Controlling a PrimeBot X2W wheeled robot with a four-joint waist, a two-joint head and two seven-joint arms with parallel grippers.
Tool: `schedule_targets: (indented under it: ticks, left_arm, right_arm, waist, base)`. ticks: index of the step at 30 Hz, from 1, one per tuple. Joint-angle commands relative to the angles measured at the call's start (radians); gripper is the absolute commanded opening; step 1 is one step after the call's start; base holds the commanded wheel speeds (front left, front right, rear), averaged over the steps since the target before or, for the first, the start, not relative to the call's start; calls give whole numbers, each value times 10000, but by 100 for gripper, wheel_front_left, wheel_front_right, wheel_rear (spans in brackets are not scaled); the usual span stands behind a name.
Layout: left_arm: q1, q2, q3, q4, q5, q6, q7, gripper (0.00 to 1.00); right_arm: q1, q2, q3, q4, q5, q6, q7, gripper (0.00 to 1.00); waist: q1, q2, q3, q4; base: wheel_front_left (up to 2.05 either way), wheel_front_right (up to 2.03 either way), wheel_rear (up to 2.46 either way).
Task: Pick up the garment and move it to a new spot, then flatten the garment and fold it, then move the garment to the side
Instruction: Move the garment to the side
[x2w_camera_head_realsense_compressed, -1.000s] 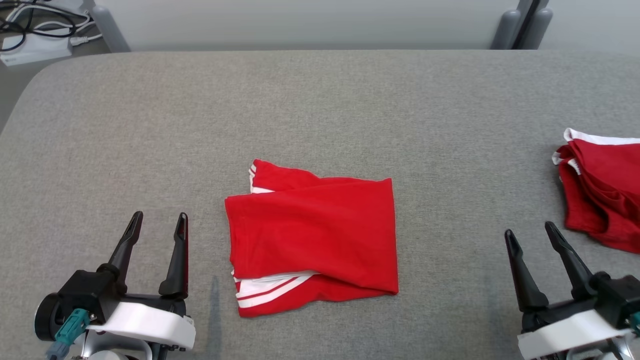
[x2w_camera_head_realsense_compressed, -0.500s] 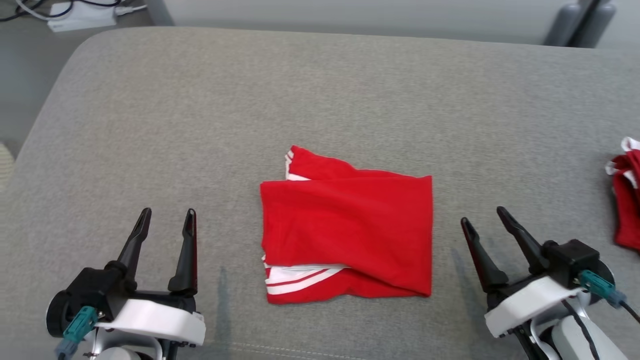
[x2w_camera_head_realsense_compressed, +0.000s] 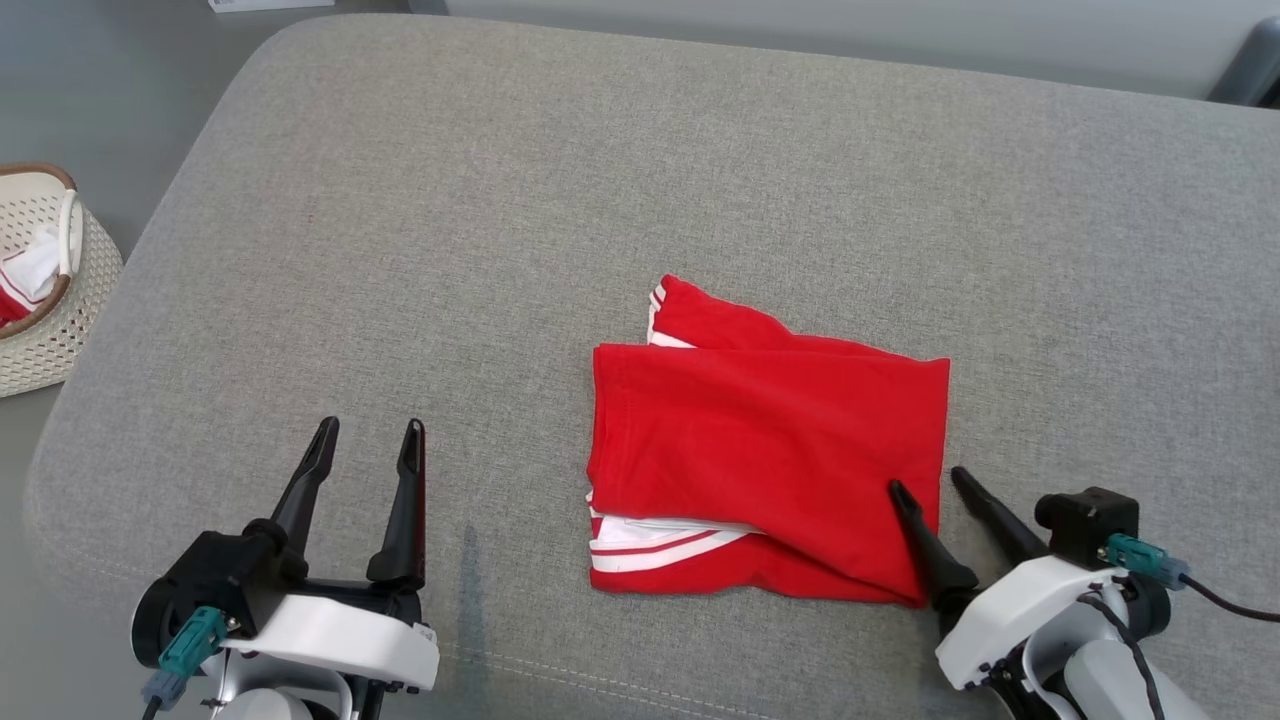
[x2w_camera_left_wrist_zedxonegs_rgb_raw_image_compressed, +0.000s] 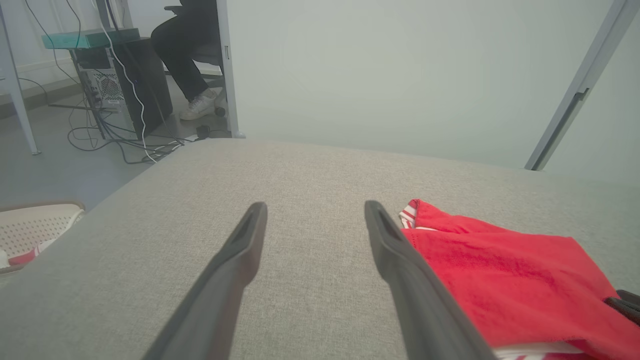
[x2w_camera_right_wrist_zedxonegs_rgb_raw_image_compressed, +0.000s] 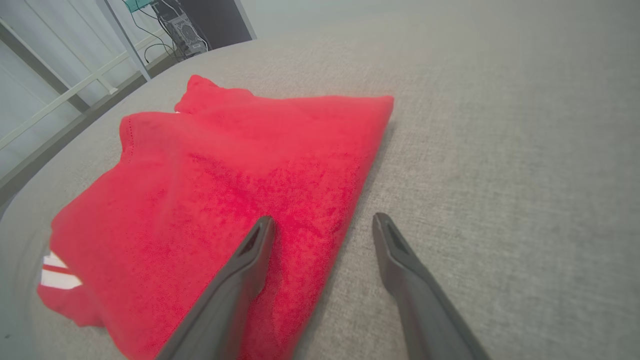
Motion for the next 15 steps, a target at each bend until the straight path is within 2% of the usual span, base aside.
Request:
schedule_targets:
  ticks: [1,4,5,6,7,15]
  left_arm:
    - [-533,203,418,-149,80,-54,-106,100]
    - [-518,188,467,-115,104,-82,-112,100]
    - [-523,186,479,-109,115,-101,-114,100]
    - [-525,179,490,-102,122,-114,-116,100]
    - [-522,173,495,-93,129,-125,-117,100]
    - [-514,201,555,-152,211,-155,-123,100]
  right_arm:
    - [-166,37,330,-79,250,0,27,100]
    - [-308,67,666,6,694,0,207,100]
    - [-352,58,802,21,837,0,299,65]
    - [-383,61,887,30,1010,0,369,43]
    - [-423,40,949,23,1131,0,364,0]
    - [-661,-409,1328,-189,1329,0,62,0]
  waist:
    - [0,-1,8,0]
    - [0,-1,9,-24]
    - [0,-1,8,-35]
    - [0,-1,-1,-50]
    - [0,-1,-11,-68]
    - [0,-1,-3,-472]
  base:
    - [0,0,0]
    - [0,0,0]
    - [0,0,0]
    - [0,0,0]
    - [0,0,0]
    - [0,0,0]
